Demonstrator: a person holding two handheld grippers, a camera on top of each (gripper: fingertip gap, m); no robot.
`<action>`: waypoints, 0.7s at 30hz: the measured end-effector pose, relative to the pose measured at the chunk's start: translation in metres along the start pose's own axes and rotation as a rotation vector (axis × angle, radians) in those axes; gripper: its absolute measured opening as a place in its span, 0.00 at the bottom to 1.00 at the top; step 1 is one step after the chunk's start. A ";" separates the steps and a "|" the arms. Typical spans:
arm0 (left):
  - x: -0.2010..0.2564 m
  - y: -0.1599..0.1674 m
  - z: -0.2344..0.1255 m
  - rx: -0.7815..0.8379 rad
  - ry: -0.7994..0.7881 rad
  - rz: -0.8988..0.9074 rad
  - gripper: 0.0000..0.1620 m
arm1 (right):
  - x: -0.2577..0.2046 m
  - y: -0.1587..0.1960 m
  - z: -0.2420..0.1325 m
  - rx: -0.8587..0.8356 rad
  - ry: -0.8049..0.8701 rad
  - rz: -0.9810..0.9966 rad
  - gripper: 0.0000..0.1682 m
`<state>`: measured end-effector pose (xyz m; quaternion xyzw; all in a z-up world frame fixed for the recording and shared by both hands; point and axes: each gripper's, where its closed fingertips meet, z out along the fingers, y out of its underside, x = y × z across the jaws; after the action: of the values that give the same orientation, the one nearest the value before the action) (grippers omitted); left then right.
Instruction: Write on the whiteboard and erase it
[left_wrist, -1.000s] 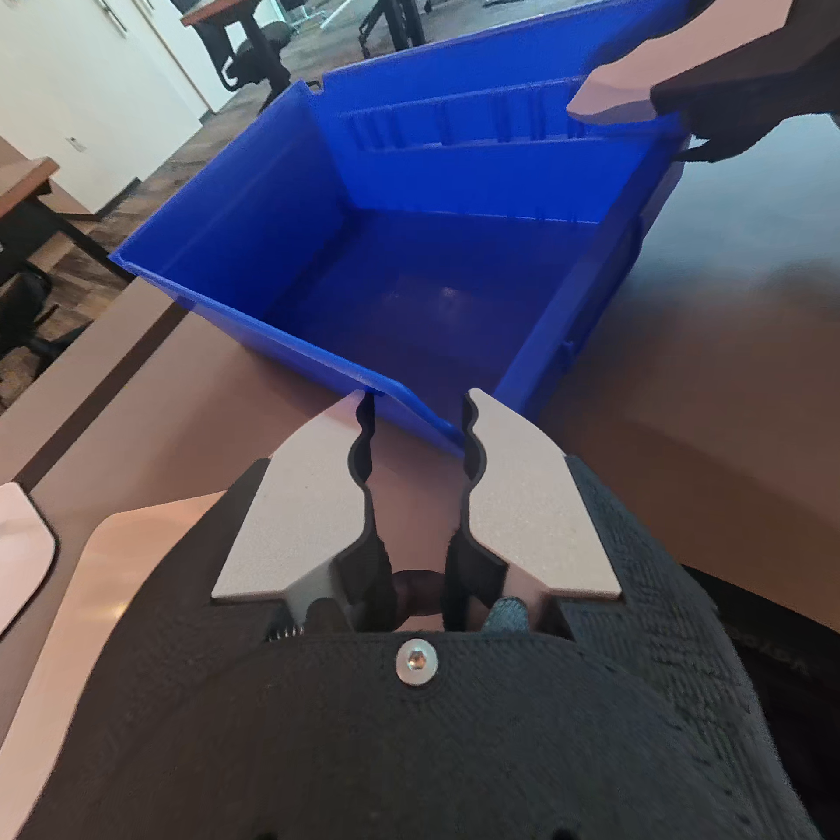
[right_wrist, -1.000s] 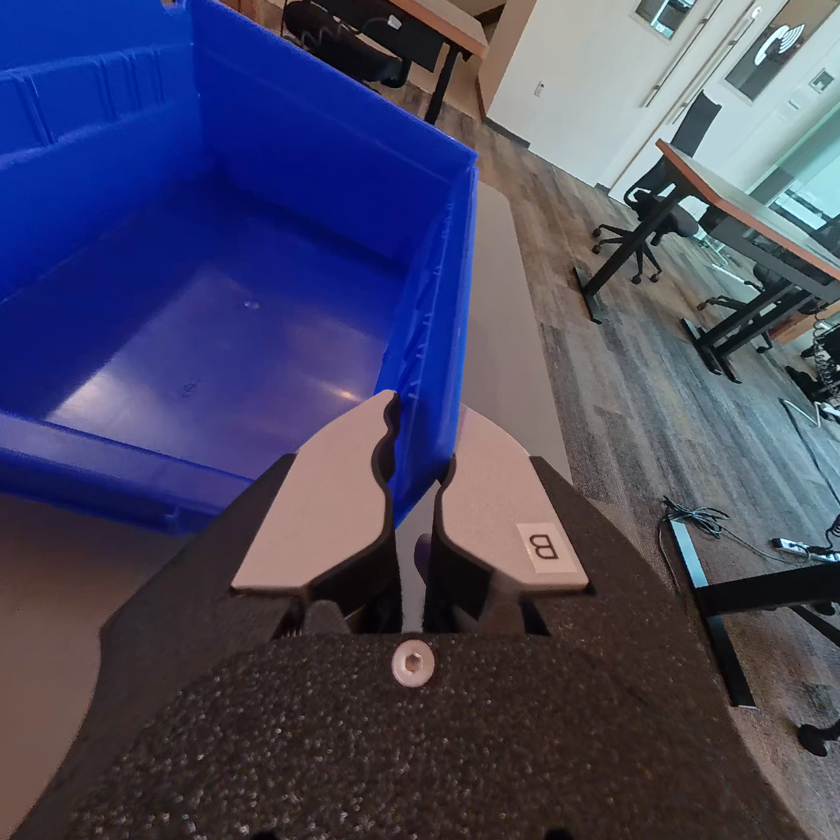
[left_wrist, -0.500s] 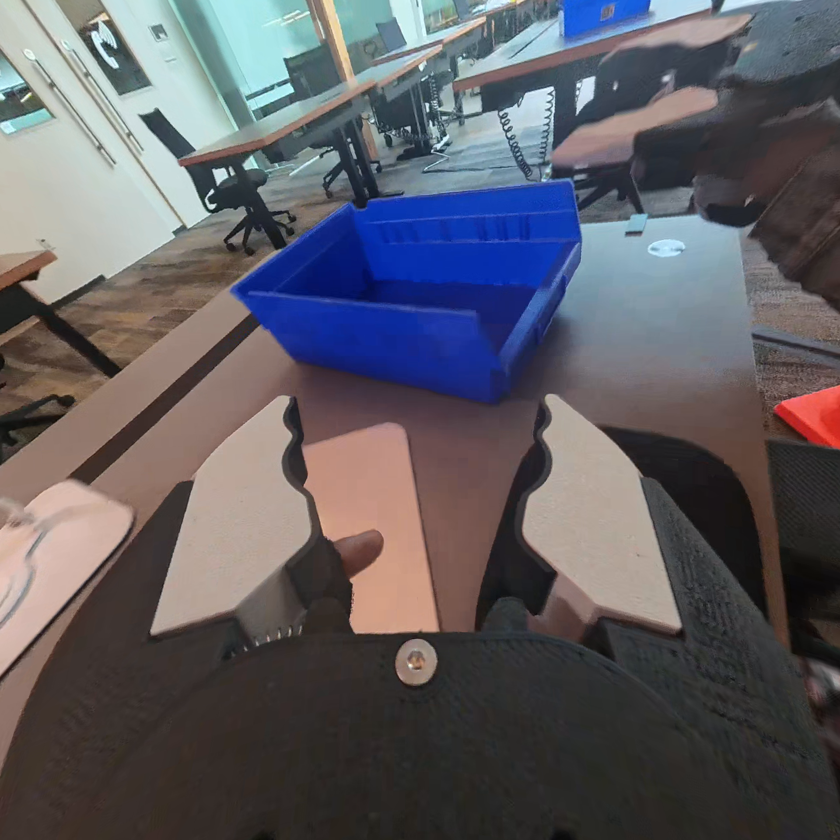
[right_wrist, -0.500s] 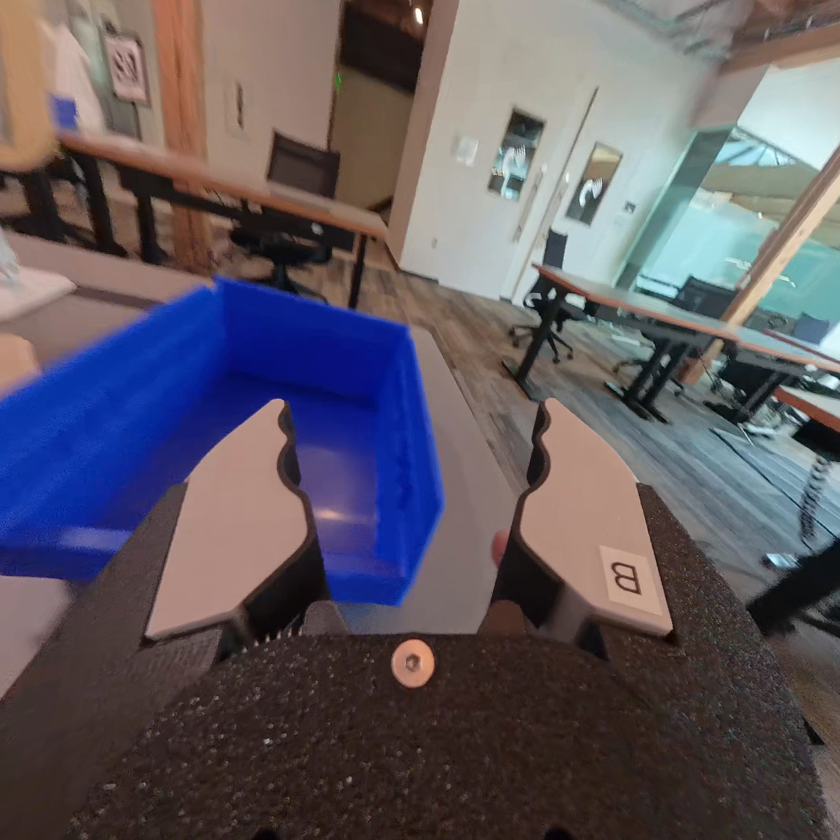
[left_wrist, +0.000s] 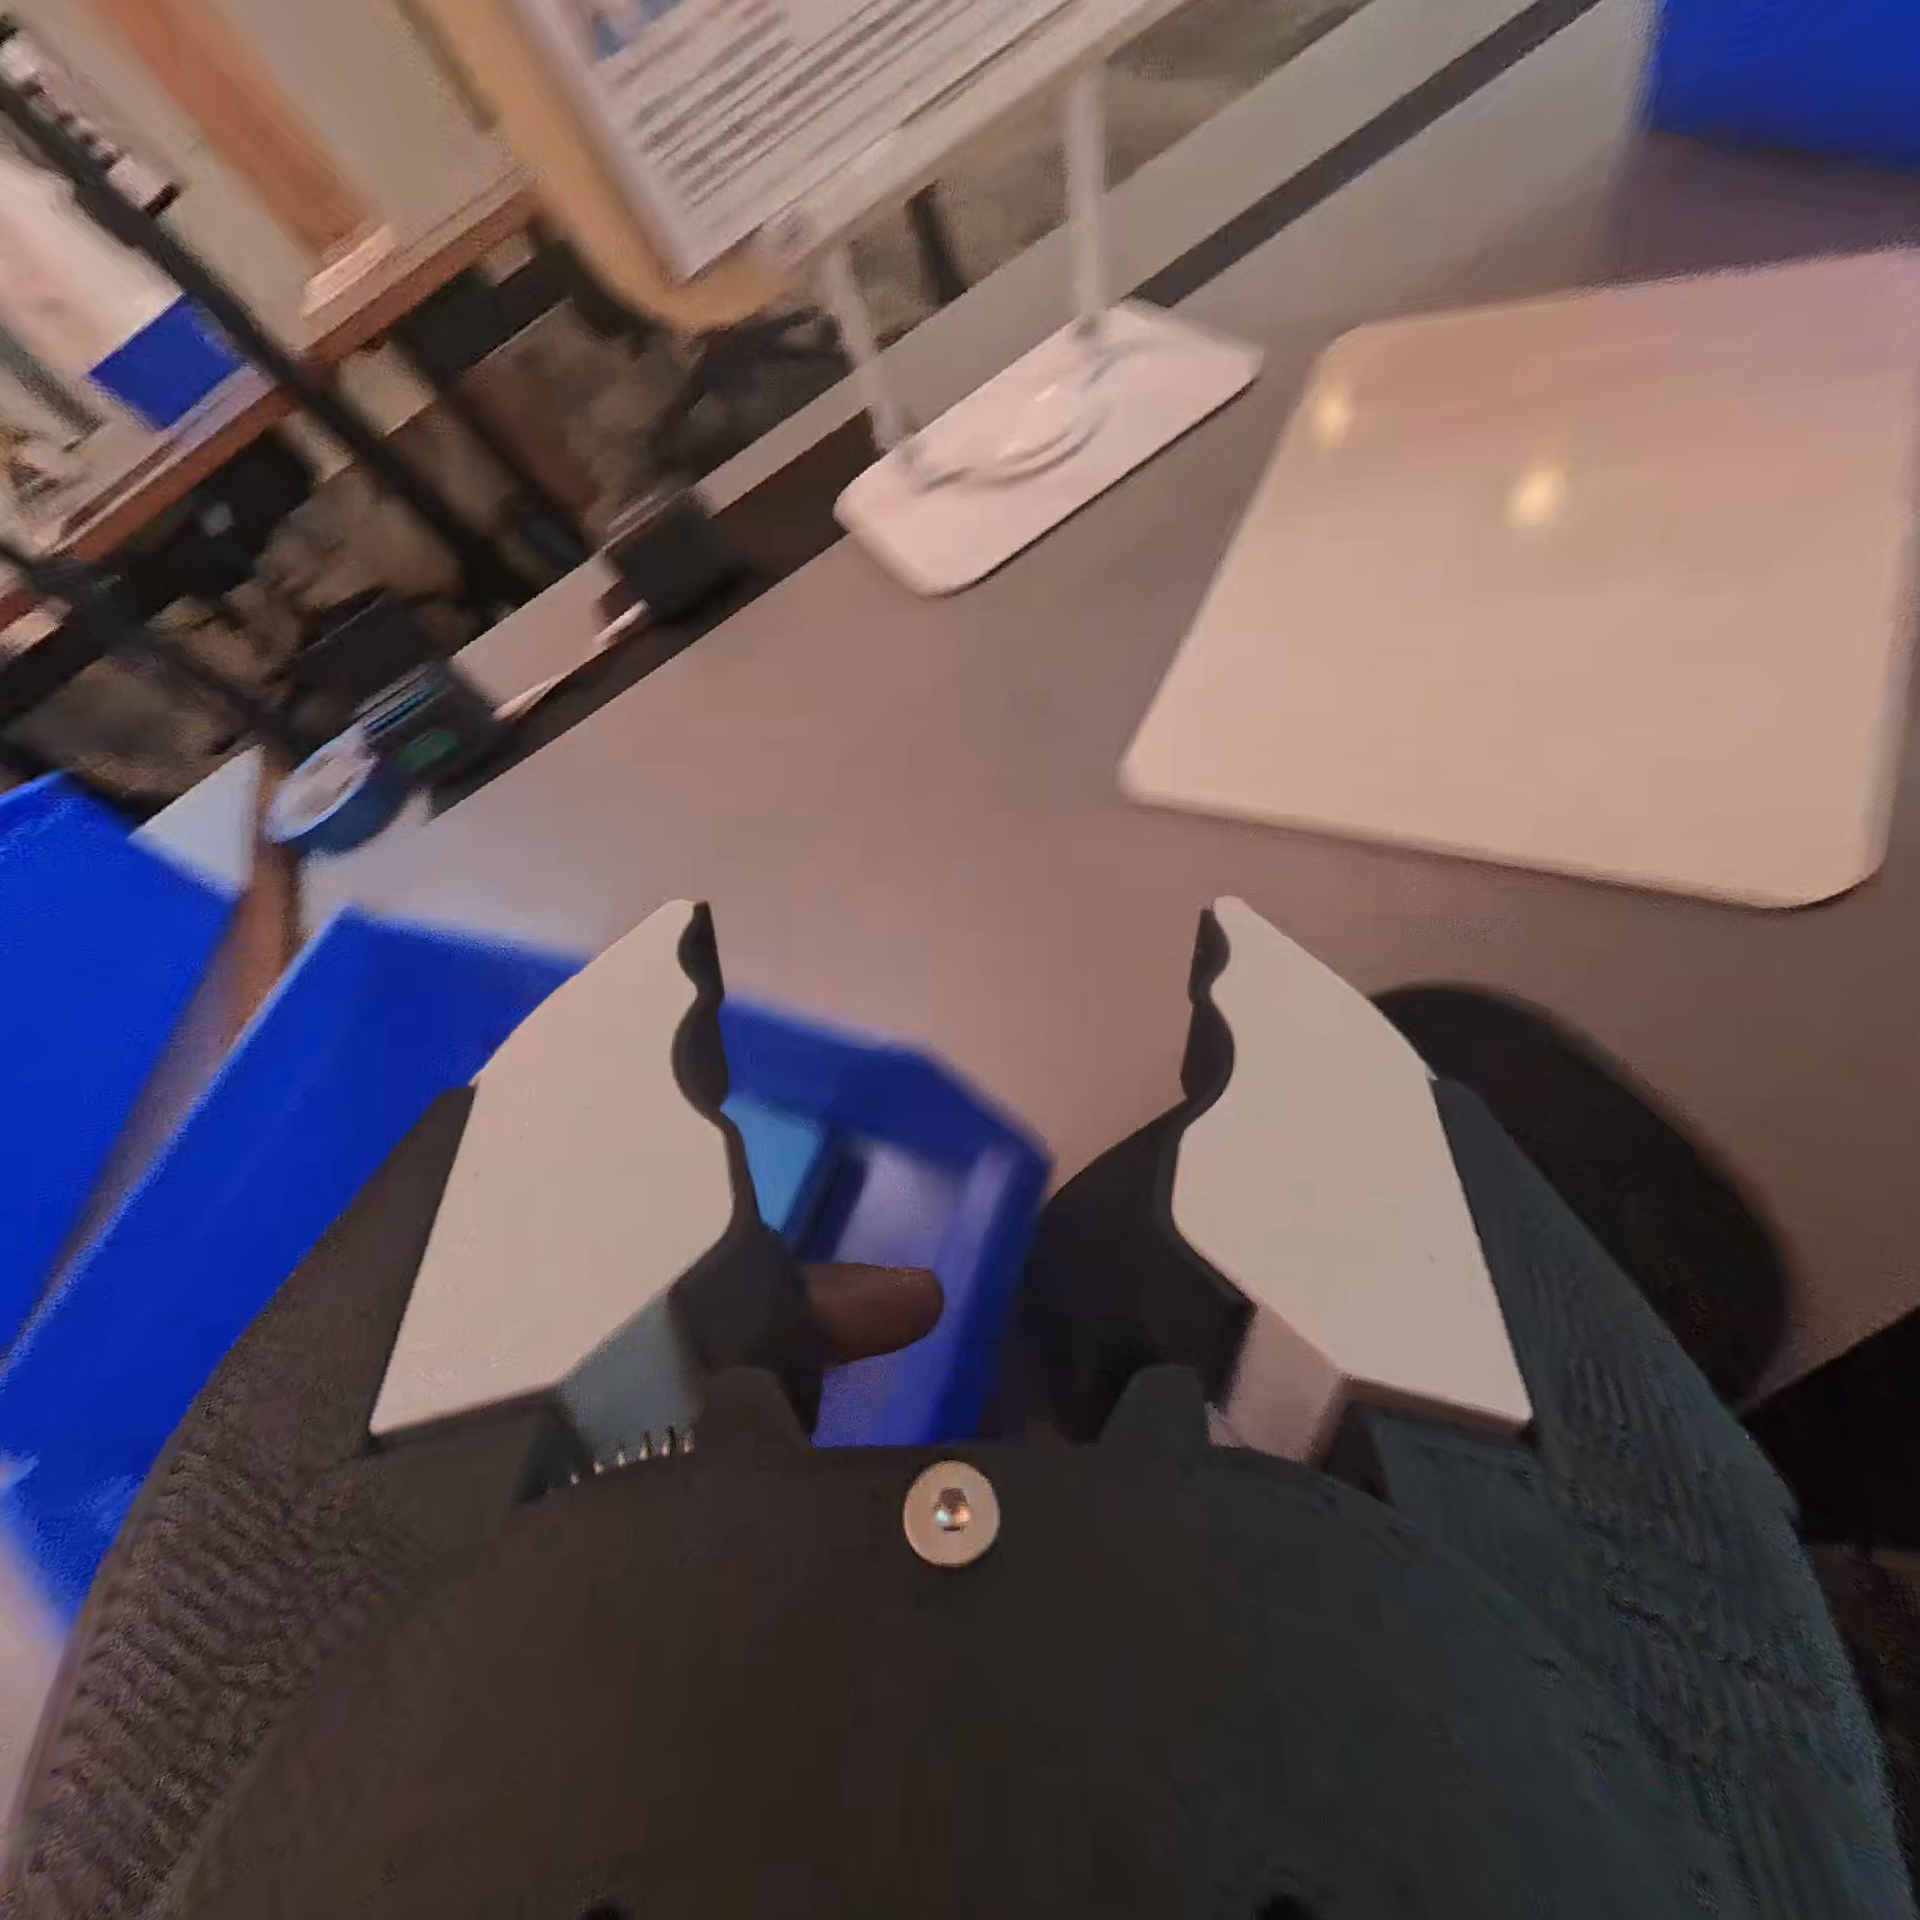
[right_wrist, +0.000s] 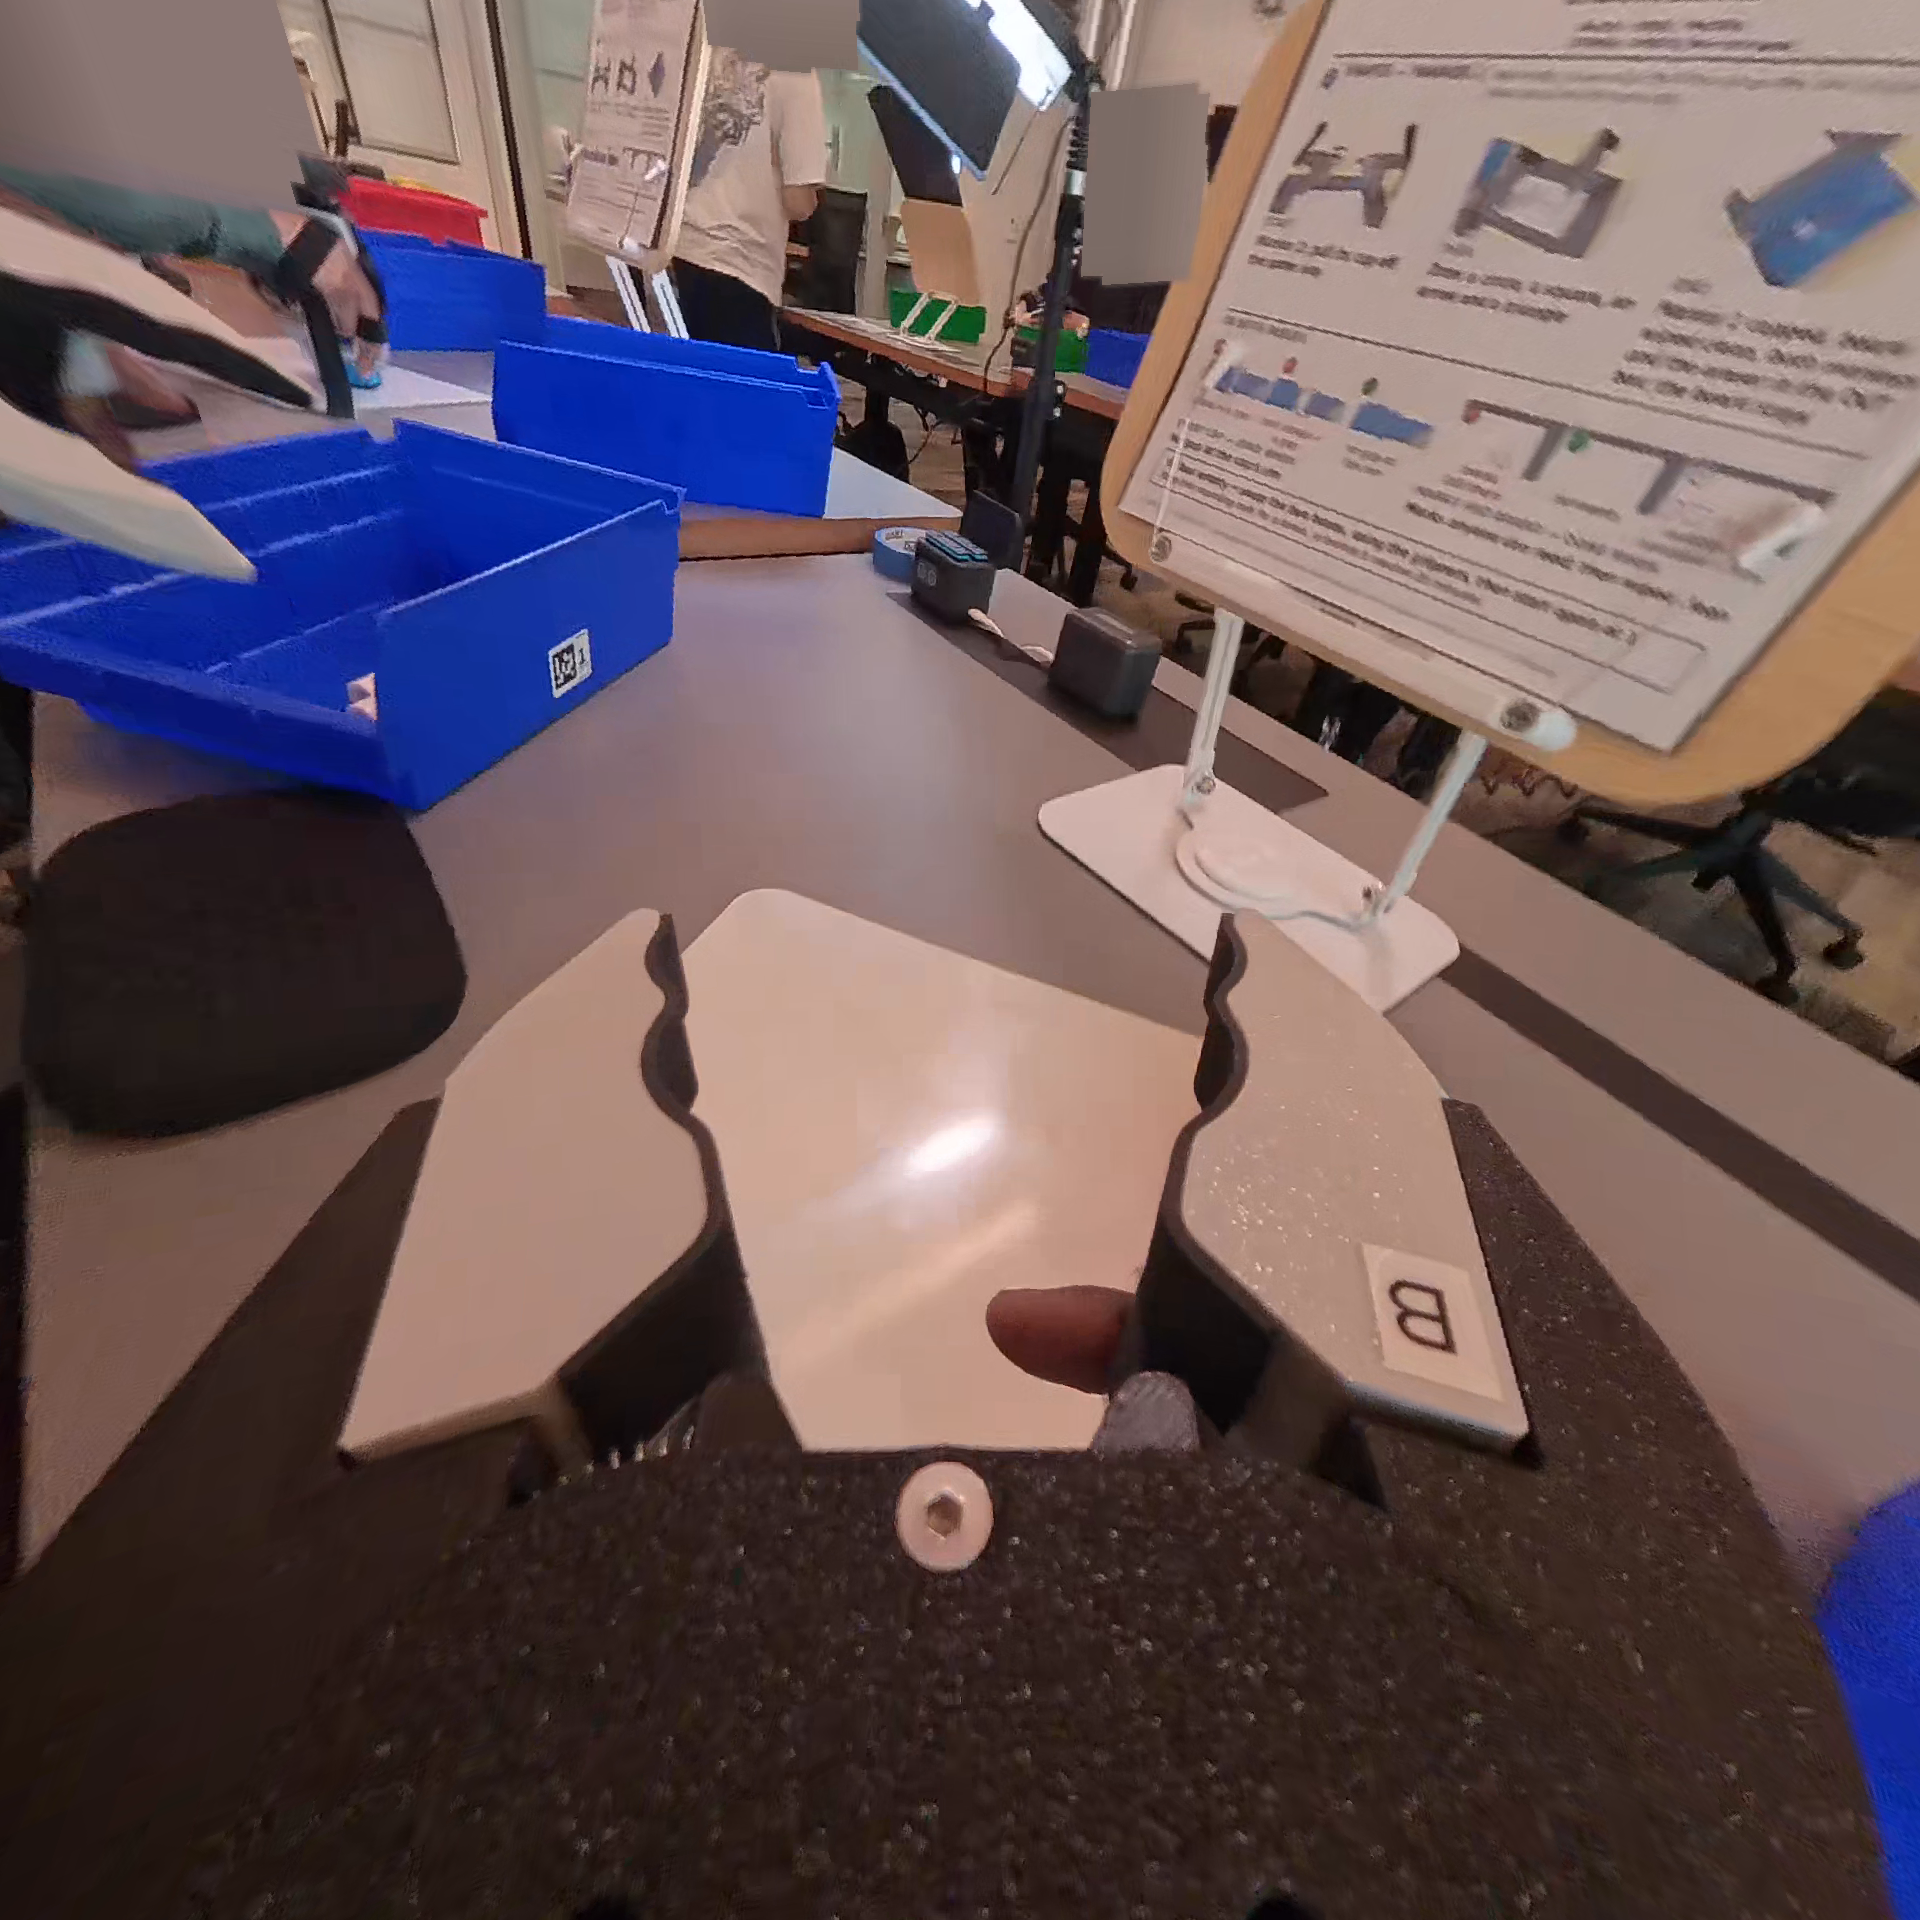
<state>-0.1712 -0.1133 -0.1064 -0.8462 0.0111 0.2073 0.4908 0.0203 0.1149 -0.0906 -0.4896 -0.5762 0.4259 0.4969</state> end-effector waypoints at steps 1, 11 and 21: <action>-0.019 0.015 -0.011 -0.046 -0.042 0.017 0.52 | -0.003 -0.002 0.010 0.002 -0.011 -0.018 0.57; -0.074 0.114 -0.004 -0.505 -0.012 -0.205 0.31 | -0.012 0.009 0.054 -0.055 0.007 -0.145 0.50; -0.070 0.178 0.037 -0.703 -0.132 -0.364 0.23 | 0.013 0.020 0.031 -0.057 0.095 -0.175 0.48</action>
<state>-0.2879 -0.1873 -0.2441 -0.9356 -0.2419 0.1619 0.1997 -0.0078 0.1308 -0.1124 -0.4709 -0.6045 0.3406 0.5448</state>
